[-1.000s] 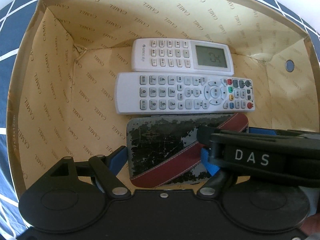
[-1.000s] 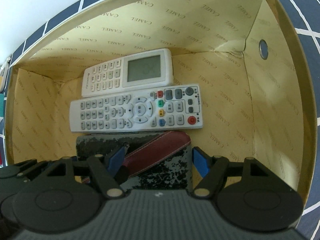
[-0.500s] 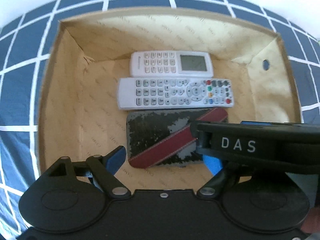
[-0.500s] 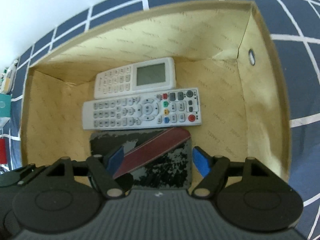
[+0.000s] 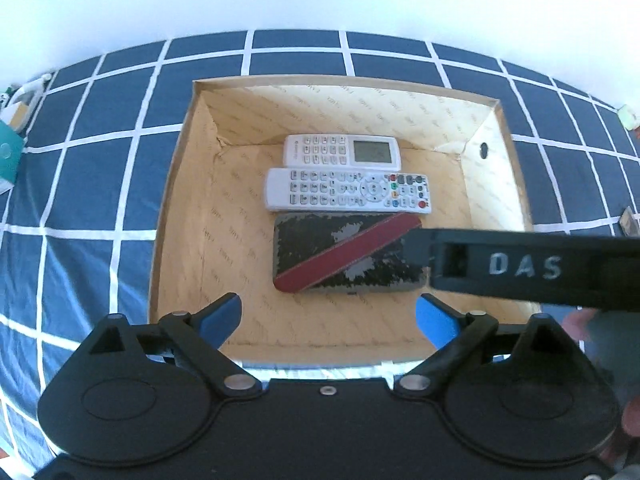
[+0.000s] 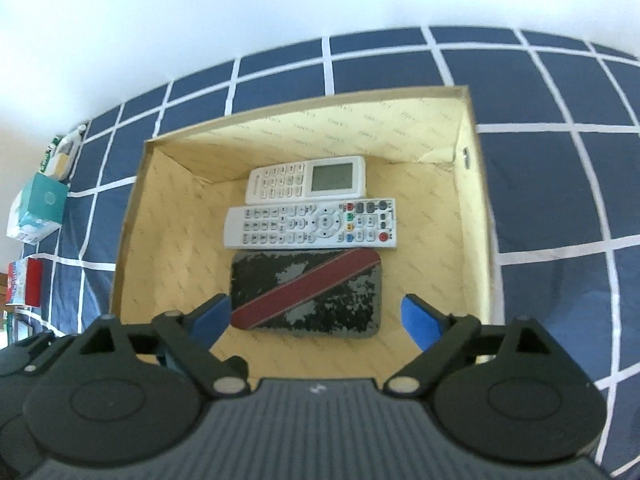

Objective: Organize objects
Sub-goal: 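Open both grippers to release the case beside the remotes, then move both grippers out of the box toward the white plastic plate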

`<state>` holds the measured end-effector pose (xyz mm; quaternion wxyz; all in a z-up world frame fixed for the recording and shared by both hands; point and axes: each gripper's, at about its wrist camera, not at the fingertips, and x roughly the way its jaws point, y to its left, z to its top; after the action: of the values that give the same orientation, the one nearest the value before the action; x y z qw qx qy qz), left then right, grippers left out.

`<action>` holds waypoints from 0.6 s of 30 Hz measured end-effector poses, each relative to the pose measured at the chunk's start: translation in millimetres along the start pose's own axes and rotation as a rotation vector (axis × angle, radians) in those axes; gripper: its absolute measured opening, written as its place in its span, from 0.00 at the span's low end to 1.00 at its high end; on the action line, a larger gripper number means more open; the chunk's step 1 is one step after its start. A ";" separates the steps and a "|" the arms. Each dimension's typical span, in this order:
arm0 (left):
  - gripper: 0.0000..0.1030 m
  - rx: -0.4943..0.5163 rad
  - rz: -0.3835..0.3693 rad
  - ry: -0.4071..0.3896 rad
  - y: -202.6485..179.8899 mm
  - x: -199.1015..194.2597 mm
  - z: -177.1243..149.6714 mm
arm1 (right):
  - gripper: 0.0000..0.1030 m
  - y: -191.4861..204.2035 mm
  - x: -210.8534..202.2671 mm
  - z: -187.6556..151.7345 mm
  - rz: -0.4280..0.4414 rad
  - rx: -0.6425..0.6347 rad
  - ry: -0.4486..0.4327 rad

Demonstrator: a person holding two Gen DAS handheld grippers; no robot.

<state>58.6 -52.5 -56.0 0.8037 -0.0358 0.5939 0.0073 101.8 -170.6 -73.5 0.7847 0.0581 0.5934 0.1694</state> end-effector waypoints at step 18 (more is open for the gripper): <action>1.00 0.079 -0.034 -0.060 -55.1 -47.3 -54.6 | 1.00 -55.0 -85.5 -61.1 -0.062 0.075 -0.108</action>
<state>-4.4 -109.7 -24.1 0.8219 -0.0139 0.5687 -0.0284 34.1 -257.5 -29.3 0.8177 0.0782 0.5577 0.1195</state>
